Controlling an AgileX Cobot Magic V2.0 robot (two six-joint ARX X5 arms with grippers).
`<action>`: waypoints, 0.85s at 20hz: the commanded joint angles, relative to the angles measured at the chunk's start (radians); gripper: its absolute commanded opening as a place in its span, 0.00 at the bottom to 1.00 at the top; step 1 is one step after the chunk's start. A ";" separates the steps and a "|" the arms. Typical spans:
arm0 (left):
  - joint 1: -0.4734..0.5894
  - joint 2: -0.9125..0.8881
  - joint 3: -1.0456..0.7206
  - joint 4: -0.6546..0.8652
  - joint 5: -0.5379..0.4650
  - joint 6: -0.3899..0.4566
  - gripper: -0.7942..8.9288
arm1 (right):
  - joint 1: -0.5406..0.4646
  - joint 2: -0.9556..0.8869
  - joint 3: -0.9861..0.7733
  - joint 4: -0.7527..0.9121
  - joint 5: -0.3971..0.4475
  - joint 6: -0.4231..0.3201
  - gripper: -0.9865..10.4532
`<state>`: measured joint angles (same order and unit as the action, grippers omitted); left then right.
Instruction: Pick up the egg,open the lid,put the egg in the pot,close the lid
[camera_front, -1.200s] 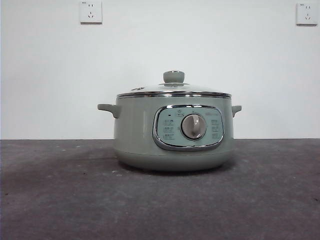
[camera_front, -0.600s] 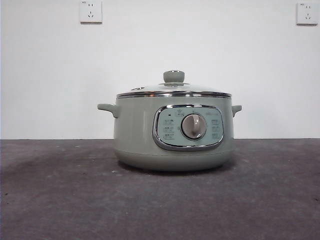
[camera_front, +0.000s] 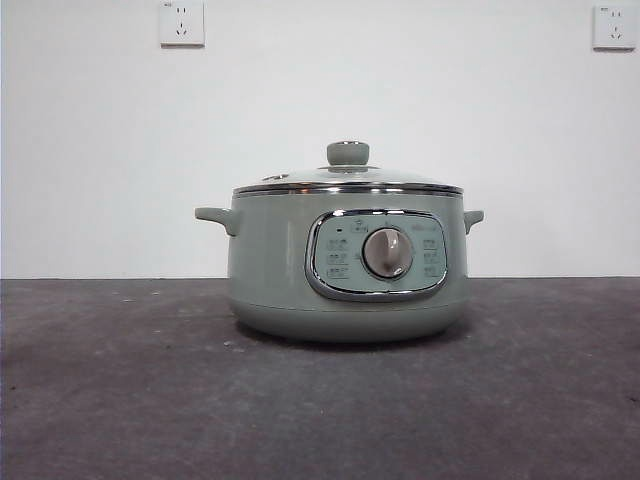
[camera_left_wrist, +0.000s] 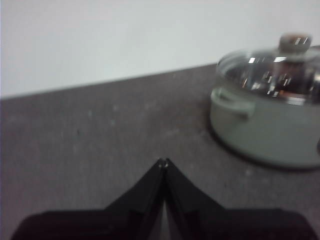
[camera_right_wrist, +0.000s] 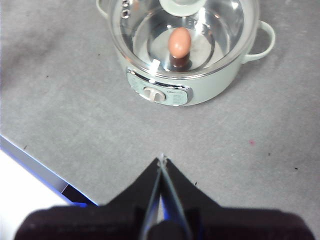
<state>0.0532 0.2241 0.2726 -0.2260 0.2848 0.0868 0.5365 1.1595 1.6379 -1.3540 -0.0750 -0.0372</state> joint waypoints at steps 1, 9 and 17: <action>0.003 -0.056 -0.090 0.034 -0.039 -0.039 0.08 | 0.000 0.002 -0.006 -0.023 0.005 0.008 0.09; 0.003 -0.223 -0.245 0.030 -0.077 -0.097 0.08 | 0.000 0.002 -0.006 -0.023 0.005 0.008 0.09; 0.003 -0.211 -0.254 0.040 -0.069 -0.113 0.08 | 0.000 0.003 -0.006 -0.023 0.009 0.008 0.09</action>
<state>0.0532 0.0143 0.0280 -0.1951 0.2134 -0.0196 0.5362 1.1610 1.6379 -1.3540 -0.0681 -0.0372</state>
